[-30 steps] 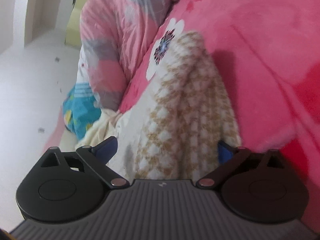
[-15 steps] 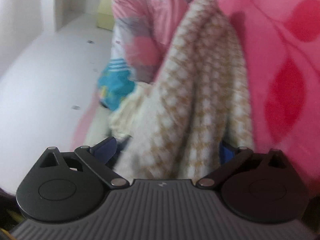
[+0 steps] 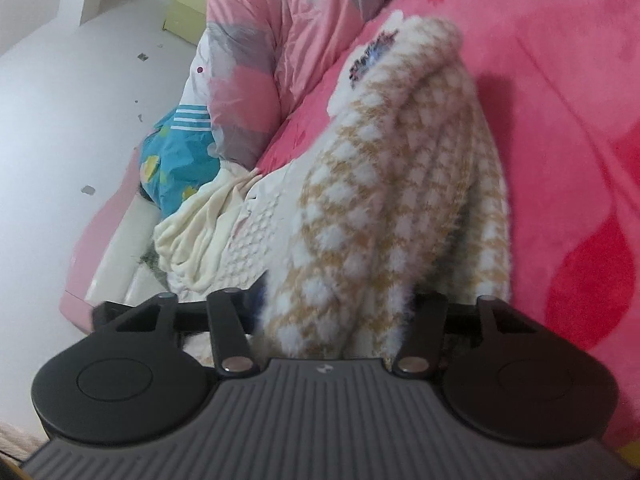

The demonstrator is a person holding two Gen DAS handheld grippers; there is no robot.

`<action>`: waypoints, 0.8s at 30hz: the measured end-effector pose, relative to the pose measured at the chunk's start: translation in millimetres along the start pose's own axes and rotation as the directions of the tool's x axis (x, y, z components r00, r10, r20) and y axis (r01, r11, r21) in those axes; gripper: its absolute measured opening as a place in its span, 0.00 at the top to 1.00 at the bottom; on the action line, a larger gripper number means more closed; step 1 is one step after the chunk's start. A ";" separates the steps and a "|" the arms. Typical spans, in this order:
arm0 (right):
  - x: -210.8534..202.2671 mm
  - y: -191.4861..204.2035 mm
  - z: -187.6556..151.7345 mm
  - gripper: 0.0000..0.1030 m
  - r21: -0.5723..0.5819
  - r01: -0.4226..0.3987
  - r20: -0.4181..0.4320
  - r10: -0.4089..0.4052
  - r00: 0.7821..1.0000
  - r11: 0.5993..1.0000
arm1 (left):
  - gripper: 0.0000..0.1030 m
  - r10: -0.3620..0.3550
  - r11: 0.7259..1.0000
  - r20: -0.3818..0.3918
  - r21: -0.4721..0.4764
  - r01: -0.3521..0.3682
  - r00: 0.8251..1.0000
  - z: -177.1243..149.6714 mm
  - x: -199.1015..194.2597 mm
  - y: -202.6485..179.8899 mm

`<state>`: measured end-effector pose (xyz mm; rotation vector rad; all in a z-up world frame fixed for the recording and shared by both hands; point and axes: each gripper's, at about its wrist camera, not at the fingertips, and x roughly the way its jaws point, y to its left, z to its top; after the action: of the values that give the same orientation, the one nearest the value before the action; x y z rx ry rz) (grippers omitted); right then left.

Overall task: Fold clothes
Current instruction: 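Lift the folded cardigan with both grippers and carry it toward the clothes stack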

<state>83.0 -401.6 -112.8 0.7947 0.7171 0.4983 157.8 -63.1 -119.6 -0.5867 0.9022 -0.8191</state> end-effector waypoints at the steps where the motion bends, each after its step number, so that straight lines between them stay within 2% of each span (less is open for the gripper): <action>1: -2.7 5.1 0.9 0.52 -0.028 0.010 0.011 -0.010 1.000 1.000 | 0.35 -0.006 1.000 0.009 0.011 0.005 1.000 0.7 -1.7 -5.7; 4: -12.8 15.3 7.2 0.54 -0.090 0.018 0.042 -0.014 0.999 0.996 | 0.36 -0.034 0.999 0.034 0.030 0.033 0.999 2.5 -4.8 -19.4; 15: -27.7 19.0 33.6 0.54 -0.135 0.010 0.100 0.004 0.995 0.991 | 0.36 -0.090 0.995 0.073 0.059 0.086 0.993 13.5 8.8 -46.6; 21: -4.6 -0.8 8.5 0.50 -0.050 0.018 0.080 -0.014 0.997 0.999 | 0.36 -0.016 1.000 0.015 0.000 0.016 1.000 9.7 9.6 -13.8; 24: 1.7 -4.1 -12.5 0.40 -0.051 0.038 0.118 -0.032 0.993 0.998 | 0.36 -0.017 1.000 -0.012 -0.003 0.017 1.000 11.4 8.4 -2.2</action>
<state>75.5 -397.3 -122.8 0.7535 0.6061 0.4340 169.8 -70.0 -116.0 -0.5931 0.9108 -0.8372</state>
